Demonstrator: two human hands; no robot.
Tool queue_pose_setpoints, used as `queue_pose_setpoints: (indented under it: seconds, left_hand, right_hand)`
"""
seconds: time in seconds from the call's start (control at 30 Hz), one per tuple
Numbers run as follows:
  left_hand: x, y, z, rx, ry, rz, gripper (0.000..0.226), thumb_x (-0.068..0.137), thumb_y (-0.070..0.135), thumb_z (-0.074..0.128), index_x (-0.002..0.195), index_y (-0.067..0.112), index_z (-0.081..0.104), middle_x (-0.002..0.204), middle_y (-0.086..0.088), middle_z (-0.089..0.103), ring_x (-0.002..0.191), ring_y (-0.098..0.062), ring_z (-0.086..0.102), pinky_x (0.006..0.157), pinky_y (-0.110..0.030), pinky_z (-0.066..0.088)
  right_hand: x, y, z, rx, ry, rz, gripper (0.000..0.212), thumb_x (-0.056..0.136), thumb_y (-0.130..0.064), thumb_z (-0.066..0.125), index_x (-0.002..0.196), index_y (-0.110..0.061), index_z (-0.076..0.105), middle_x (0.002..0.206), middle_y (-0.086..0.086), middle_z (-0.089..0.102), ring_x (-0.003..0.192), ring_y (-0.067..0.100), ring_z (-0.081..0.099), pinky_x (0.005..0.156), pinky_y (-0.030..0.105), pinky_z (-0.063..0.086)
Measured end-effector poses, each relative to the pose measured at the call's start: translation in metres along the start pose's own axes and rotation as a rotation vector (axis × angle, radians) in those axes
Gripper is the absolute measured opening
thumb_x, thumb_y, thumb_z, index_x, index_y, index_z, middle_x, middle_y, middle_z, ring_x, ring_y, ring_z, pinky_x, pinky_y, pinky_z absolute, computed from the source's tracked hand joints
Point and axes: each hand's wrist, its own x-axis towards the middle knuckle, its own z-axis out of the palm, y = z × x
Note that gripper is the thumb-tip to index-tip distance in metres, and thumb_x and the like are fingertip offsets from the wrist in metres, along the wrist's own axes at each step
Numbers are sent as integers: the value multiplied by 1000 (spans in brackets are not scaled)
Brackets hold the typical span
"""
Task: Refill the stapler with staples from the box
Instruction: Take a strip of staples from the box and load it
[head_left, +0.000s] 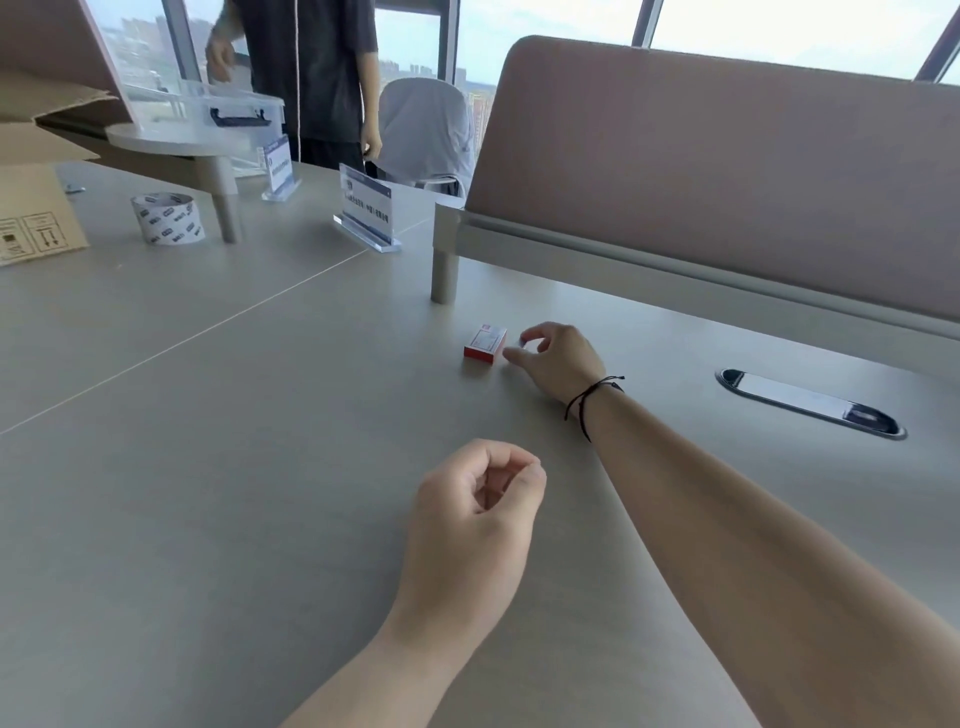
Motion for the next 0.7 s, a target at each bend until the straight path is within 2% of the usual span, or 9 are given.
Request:
queue_pose_setpoints:
  seconds: [0.1, 0.2, 0.37, 0.47, 0.57, 0.7]
  left_hand:
    - [0, 0, 1, 7, -5, 3, 13, 89, 14, 68, 78, 19, 72, 59, 10, 62, 53, -11, 53, 53, -31, 44]
    - [2, -2, 1, 3, 1, 0, 12, 89, 14, 68, 79, 18, 72, 60, 10, 62, 54, -11, 54, 54, -32, 43]
    - [3, -1, 0, 18, 1, -15, 12, 89, 14, 68, 79, 19, 72, 60, 8, 62, 52, -12, 52, 54, -34, 44]
    - [2, 1, 0, 48, -17, -18, 14, 89, 14, 67, 77, 18, 71, 58, 6, 59, 48, -14, 49, 51, -32, 42]
    - [1, 4, 0, 71, -31, -29, 15, 90, 15, 66, 76, 12, 70, 59, -2, 58, 46, -18, 46, 48, -31, 40]
    - [-7, 7, 4, 103, -111, -6, 17, 88, 18, 67, 71, 13, 70, 56, 5, 58, 45, -16, 47, 49, -30, 41]
  right_hand:
    - [-4, 3, -3, 75, 21, -37, 24, 79, -54, 71, 95, -36, 68, 99, -7, 62, 94, 17, 63, 80, 31, 49]
    - [-11, 6, -9, 171, 31, -65, 21, 80, -47, 75, 93, -31, 71, 94, -4, 66, 87, 16, 63, 75, 28, 46]
    - [-45, 13, -26, 288, -23, -72, 18, 81, -37, 79, 91, -24, 74, 78, -10, 61, 67, 6, 55, 65, 23, 44]
    - [-81, 16, -41, 336, -68, -56, 19, 81, -31, 81, 94, -18, 76, 76, -7, 61, 64, 8, 53, 62, 21, 42]
    - [-123, 23, -61, 398, -131, -23, 17, 80, -26, 83, 94, -18, 76, 80, -2, 65, 67, 11, 55, 65, 24, 44]
    - [-190, 46, -101, 425, -209, -7, 14, 83, -20, 81, 95, -17, 77, 82, -3, 67, 72, 12, 56, 68, 28, 44]
